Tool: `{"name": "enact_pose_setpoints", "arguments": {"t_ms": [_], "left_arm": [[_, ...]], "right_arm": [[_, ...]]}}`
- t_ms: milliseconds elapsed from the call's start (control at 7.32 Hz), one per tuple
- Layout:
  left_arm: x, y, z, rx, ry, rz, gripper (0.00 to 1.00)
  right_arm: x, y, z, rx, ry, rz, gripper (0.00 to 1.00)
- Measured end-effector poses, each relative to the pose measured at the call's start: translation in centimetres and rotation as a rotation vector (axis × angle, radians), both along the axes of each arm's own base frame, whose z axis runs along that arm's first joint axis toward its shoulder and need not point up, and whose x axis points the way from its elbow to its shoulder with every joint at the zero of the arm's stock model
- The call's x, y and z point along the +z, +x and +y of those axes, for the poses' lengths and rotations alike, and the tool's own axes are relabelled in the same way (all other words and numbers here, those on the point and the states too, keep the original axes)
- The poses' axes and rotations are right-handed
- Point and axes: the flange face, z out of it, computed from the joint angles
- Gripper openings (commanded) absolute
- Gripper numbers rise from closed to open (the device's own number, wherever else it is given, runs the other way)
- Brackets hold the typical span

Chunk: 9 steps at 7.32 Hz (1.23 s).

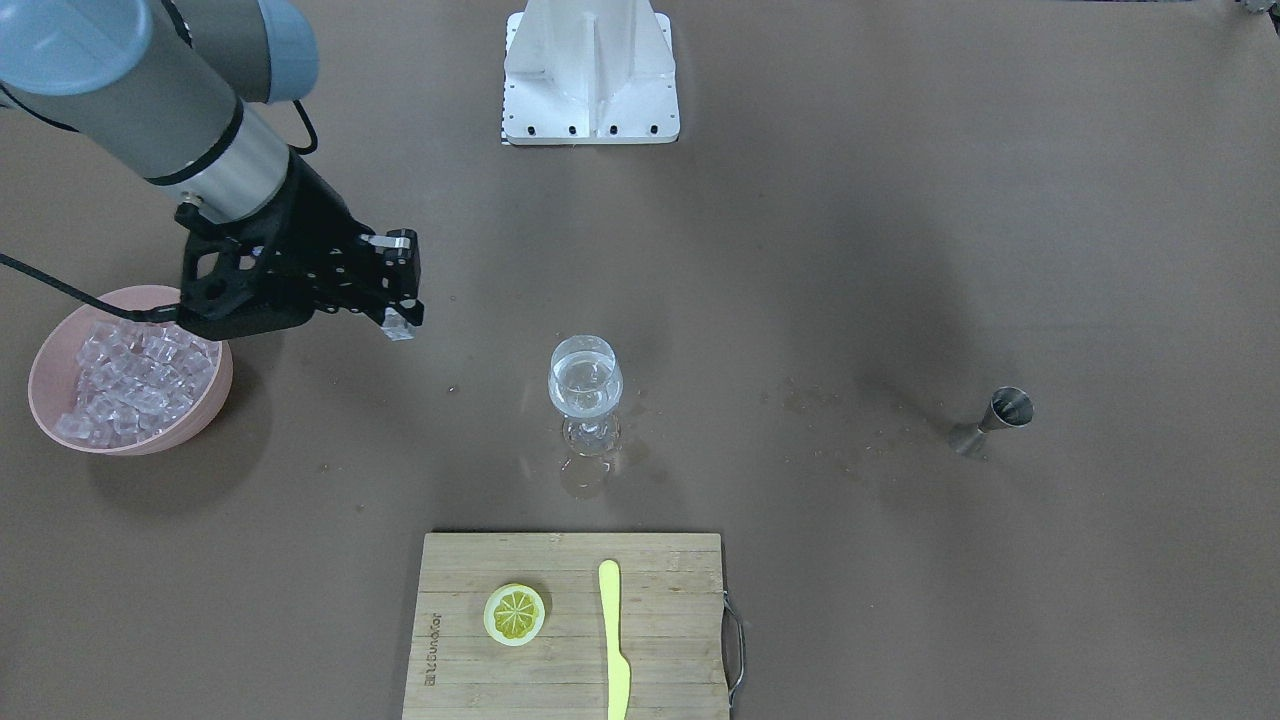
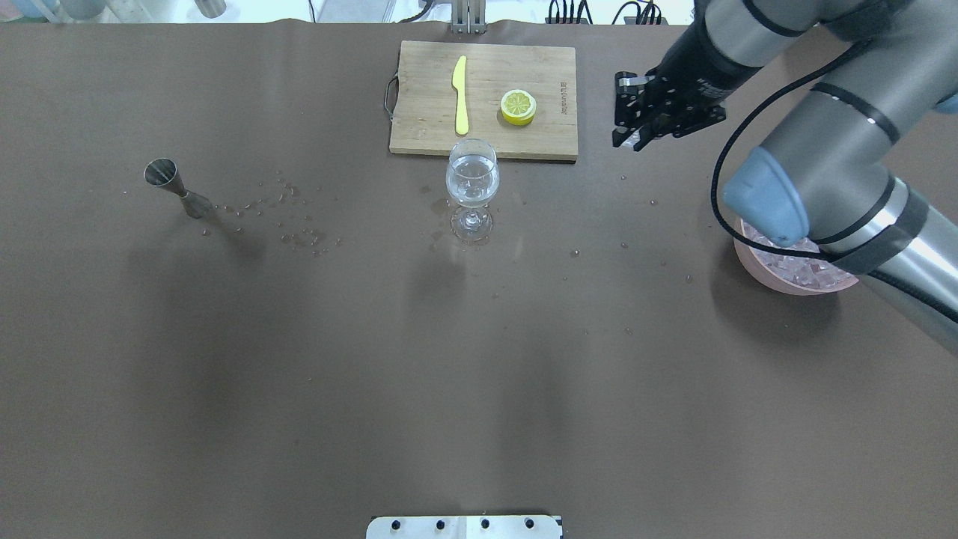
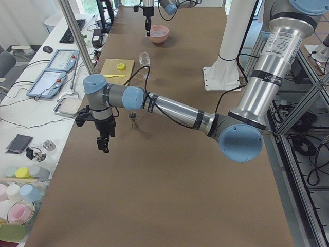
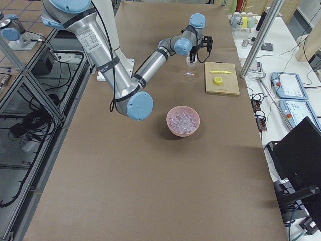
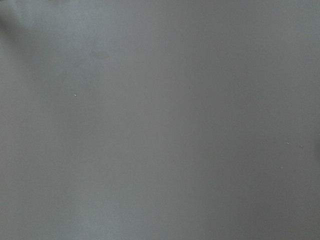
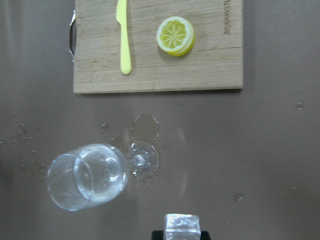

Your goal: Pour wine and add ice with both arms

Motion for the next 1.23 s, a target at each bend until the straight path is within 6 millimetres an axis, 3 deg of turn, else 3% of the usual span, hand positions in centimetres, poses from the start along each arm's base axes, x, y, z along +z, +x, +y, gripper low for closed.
{"name": "enact_pose_setpoints", "arguments": {"t_ms": [410,820,957,1094,1230], "left_arm": [[0.7,-0.1,-0.1,-0.001,-0.008,-0.001,0.98],[0.9,-0.2,-0.1,-0.003,-0.01,-0.001,0.98],[0.9,-0.2,-0.1,-0.003,-0.01,-0.001,0.98],[0.9,-0.2,-0.1,-0.003,-0.01,-0.001,0.98],[1.0,-0.2,-0.1,-0.003,-0.011,-0.001,0.98]], "right_arm": [[-4.8,-7.2,-0.5,-0.016,0.041,-0.041,0.0],[-7.0,-10.4,-0.6,-0.014,0.057,-0.031,0.0],[-7.3,-10.8,-0.8,-0.01,0.059,-0.027,0.43],[-7.4,-11.0,-0.9,-0.007,0.058,-0.024,0.99],[-7.4,-11.1,-1.0,-0.006,0.058,-0.023,1.0]]}}
